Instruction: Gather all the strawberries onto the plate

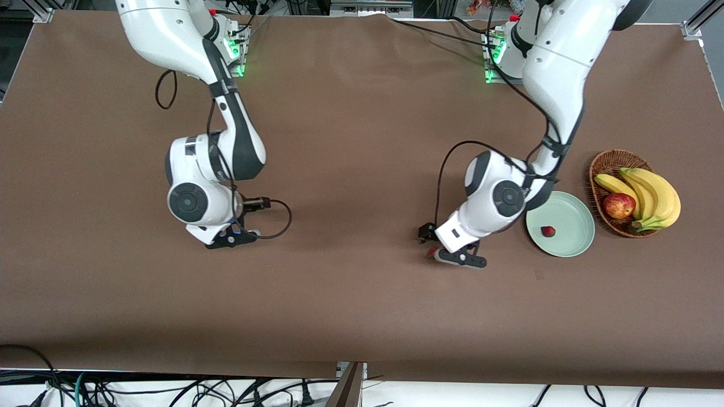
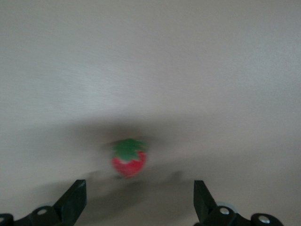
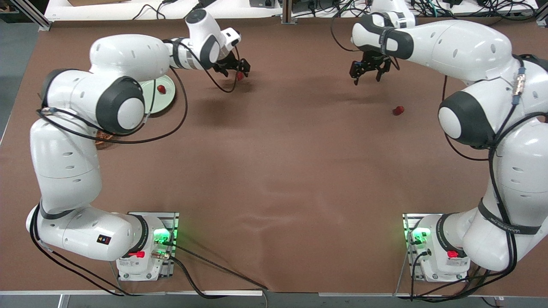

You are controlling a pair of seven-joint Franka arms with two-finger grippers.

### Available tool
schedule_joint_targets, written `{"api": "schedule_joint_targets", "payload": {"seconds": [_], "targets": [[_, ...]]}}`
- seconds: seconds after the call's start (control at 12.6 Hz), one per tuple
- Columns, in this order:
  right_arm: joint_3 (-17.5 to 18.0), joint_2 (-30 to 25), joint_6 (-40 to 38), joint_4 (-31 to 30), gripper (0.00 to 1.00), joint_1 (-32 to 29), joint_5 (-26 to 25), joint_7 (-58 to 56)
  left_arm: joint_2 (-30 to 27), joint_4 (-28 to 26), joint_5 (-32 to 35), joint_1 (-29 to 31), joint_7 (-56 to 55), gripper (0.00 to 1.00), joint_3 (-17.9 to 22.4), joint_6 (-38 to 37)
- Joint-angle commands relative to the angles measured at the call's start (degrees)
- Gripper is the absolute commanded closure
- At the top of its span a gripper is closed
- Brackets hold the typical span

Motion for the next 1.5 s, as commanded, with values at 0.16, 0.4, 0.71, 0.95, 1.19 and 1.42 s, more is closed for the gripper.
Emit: {"api": "schedule_joint_targets", "payload": {"seconds": [0.16,0.4,0.71,0.95,1.19,1.42], "targets": [[-6.4,-6.5,7.6,-16.4,0.02,0.7,-0.3,-14.4,4.1,4.7,5.2,-1.0,-3.0,0.00,0.9,2.1],[-7.0,-7.1,15.2,-22.4,0.02,0.7,0.2,-17.1,4.0,4.6,6.7,-0.9,-3.2,0.16,0.9,2.0],[-7.0,-7.8,18.6,-26.0,0.12,0.7,0.3,-18.2,3.8,3.8,6.9,-0.7,-5.4,0.46,0.8,1.2],[-7.0,-7.8,18.6,-27.2,0.25,0.6,1.8,-18.3,3.5,2.9,7.1,-0.7,-5.5,0.70,0.8,1.2],[-7.0,-7.8,18.7,-27.5,0.39,0.7,2.8,-18.9,2.9,3.4,7.2,0.0,-5.1,0.99,1.1,0.6],[-7.0,-7.8,18.8,-27.4,0.47,0.7,3.0,-19.3,-1.1,3.6,7.5,5.9,7.6,0.98,1.1,-6.2]]}}
